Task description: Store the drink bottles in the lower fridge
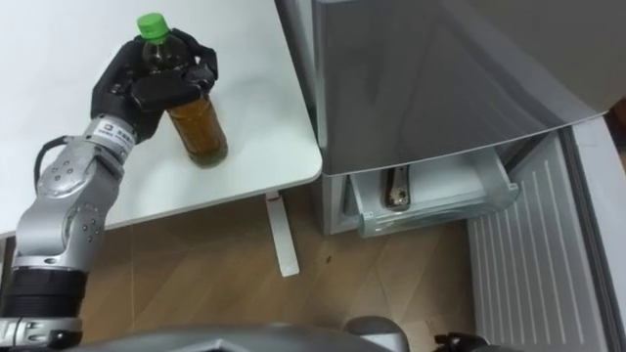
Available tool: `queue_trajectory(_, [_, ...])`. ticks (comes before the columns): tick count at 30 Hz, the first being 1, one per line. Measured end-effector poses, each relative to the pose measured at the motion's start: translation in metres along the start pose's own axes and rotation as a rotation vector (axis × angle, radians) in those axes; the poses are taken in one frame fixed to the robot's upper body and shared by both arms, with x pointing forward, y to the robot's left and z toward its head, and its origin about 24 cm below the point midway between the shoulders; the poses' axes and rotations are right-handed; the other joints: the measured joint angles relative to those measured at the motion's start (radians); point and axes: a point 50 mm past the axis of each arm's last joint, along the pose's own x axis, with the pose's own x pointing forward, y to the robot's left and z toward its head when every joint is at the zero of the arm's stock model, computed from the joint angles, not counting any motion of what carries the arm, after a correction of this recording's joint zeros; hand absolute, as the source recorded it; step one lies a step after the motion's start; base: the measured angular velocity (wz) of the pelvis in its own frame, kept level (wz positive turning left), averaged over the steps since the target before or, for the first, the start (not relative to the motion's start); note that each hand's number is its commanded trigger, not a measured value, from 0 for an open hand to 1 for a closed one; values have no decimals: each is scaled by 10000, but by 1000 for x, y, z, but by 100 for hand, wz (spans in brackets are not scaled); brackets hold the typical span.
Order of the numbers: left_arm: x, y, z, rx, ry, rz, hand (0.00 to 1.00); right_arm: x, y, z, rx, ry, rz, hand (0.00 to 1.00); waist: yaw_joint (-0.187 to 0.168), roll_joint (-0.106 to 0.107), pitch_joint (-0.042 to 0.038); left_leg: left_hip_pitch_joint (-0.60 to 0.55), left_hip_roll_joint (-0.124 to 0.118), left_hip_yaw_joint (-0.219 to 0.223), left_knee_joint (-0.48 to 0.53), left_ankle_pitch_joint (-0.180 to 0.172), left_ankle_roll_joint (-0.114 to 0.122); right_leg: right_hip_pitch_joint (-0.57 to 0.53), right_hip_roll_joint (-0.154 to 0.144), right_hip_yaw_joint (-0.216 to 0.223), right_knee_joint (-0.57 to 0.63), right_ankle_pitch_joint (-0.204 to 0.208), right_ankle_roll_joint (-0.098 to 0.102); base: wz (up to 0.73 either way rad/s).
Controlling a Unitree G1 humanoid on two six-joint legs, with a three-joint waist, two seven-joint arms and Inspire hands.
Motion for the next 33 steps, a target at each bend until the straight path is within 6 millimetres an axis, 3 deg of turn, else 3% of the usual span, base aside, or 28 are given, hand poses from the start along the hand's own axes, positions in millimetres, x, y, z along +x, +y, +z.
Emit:
queue_trajectory(7, [3,-18,-3,-176,-108,-571,100,-2,0,15,-1390,-399,-231,0,409,-49,31,-23,-6,-1,1,1,2,-18,-5,4,22,-1,2,0])
queue_trajectory(15, [0,-53,-7,-440,-121,-1924,100,-14,5,60,-4440,-1787,-305,0,961,-100,59,-209,-9,-27,50,1,1,-191,-23,-38,64,0,3,2])
queue_trajectory(25, [-9,-66,-19,-2208,231,-2535,100,-20,10,74,-5238,-2218,-153,0,989,-296,26,-353,-20,-92,57,1,1,-245,-59,-204,30,0,3,4])
queue_trajectory(33, [-17,-85,-31,-2945,847,-3400,100,-25,13,84,-5998,-2432,-144,0,1284,-350,23,-332,-14,-81,59,2,2,-241,-53,-191,55,1,2,0])
